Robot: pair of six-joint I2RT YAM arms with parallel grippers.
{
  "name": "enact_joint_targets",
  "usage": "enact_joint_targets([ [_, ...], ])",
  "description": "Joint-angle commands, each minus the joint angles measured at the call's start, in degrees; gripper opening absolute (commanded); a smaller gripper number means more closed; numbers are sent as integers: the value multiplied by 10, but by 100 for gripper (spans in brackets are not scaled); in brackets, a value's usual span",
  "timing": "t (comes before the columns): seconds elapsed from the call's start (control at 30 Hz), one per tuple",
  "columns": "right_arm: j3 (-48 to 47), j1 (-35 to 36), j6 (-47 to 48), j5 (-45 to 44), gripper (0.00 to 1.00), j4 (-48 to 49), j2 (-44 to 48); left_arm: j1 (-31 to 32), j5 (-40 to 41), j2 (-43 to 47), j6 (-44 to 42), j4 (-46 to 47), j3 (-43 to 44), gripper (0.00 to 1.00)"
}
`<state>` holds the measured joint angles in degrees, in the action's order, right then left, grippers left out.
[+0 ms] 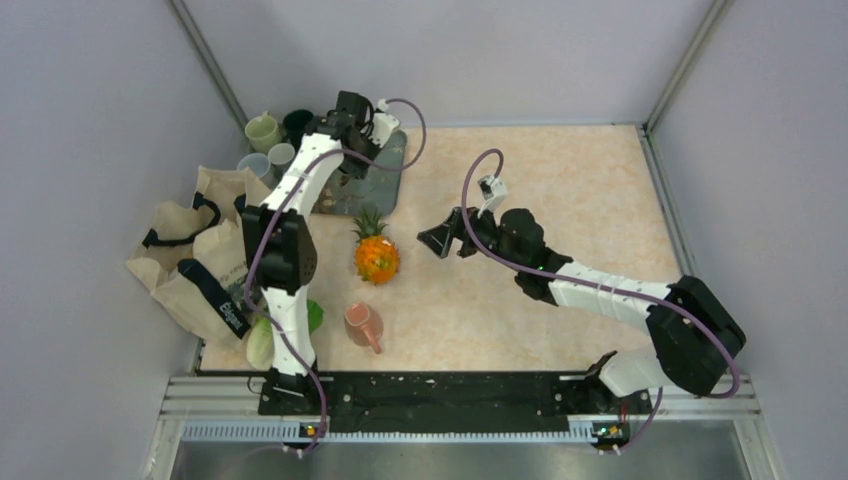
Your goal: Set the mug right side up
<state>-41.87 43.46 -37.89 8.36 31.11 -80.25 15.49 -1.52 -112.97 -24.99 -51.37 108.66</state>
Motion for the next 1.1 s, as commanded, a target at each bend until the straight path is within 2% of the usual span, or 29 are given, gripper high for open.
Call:
enact_joint_targets([
  [0.0, 9, 2, 47, -27, 99, -25, 41, -57, 44, -94, -52, -36, 148, 0],
  [0.07, 16, 2, 55, -35, 99, -31, 51, -69, 44, -125, -64, -35, 172, 0],
  [0.27, 29, 2, 68, -48, 99, -40, 70, -80, 32, -165, -90, -22, 171, 0],
  [0.53, 32, 1, 80, -47, 99, -44, 77, -84, 56, -202, -104, 2, 171, 1],
  [0.67, 35, 2, 81, -45, 99, -41, 77, -85, 62, -211, -110, 9, 174, 12],
  [0.83, 35, 2, 82, -43, 99, -44, 78, -85, 86, -203, -106, 44, 171, 40],
  [0.97, 34, 2, 84, -43, 99, -45, 77, -85, 91, -181, -106, 80, 162, 54],
  [1.07, 33, 2, 84, -44, 99, -47, 77, -85, 74, -165, -101, 83, 161, 58],
])
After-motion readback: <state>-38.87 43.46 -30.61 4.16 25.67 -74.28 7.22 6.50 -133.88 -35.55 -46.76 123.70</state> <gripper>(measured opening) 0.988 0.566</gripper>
